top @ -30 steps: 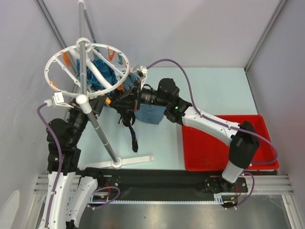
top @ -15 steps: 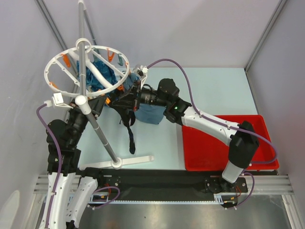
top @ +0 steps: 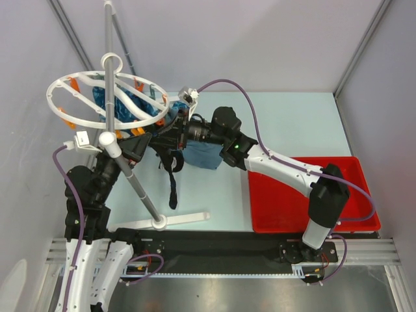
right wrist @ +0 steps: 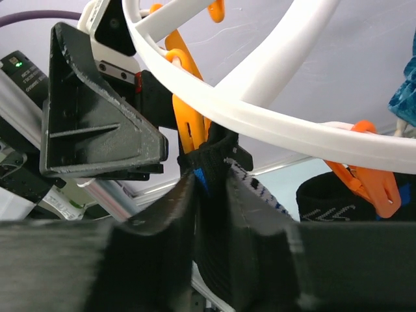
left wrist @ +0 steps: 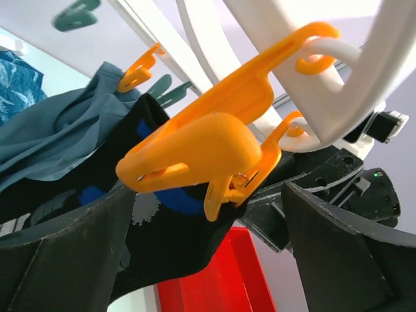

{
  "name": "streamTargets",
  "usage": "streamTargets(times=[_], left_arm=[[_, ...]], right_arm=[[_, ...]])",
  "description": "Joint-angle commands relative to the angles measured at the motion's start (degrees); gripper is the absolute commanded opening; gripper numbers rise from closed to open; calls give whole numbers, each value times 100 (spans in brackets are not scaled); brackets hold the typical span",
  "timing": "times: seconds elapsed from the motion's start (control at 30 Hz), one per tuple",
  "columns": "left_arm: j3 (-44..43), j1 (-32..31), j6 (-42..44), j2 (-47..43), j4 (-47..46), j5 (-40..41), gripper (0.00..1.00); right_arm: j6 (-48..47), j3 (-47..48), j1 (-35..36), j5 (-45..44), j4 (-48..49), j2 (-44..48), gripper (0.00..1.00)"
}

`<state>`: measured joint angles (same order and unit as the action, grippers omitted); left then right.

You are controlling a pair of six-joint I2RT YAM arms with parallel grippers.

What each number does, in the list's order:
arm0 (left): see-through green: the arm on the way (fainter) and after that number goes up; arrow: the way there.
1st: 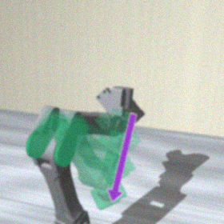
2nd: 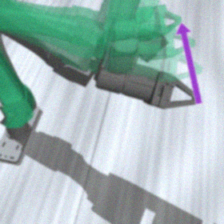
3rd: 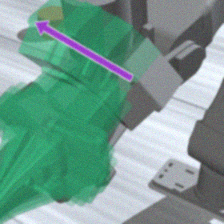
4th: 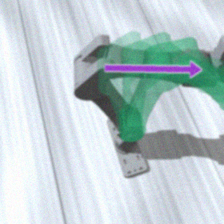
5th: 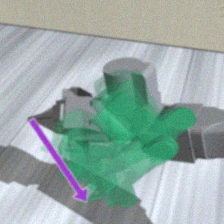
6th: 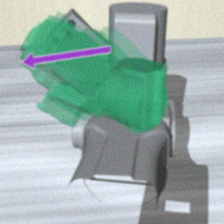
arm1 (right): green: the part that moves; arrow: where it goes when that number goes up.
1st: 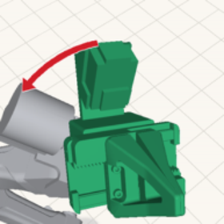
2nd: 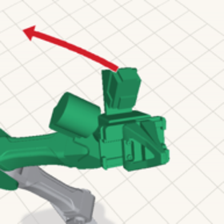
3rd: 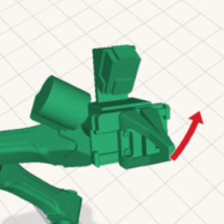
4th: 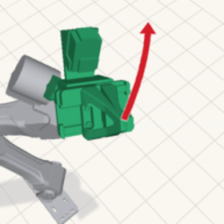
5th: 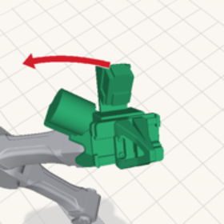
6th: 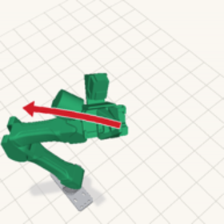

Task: Clip the socks to the hanger
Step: Clamp the sock onto the hanger.

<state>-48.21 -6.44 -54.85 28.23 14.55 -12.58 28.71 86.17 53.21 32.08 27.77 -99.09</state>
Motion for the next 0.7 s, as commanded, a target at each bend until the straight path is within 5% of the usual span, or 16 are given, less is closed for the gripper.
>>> streamTargets(times=[0.0,0.27,0.67], left_arm=[[-22,-33,351,-124,284,53,100],[206,-33,1195,-458,1006,290,99],[417,-33,1583,-1196,1577,1536,100]], right_arm=[[-93,286,23,-140,19,30,32],[-471,480,-83,-114,-1141,30,59],[-718,173,-206,-307,-1784,372,64]])
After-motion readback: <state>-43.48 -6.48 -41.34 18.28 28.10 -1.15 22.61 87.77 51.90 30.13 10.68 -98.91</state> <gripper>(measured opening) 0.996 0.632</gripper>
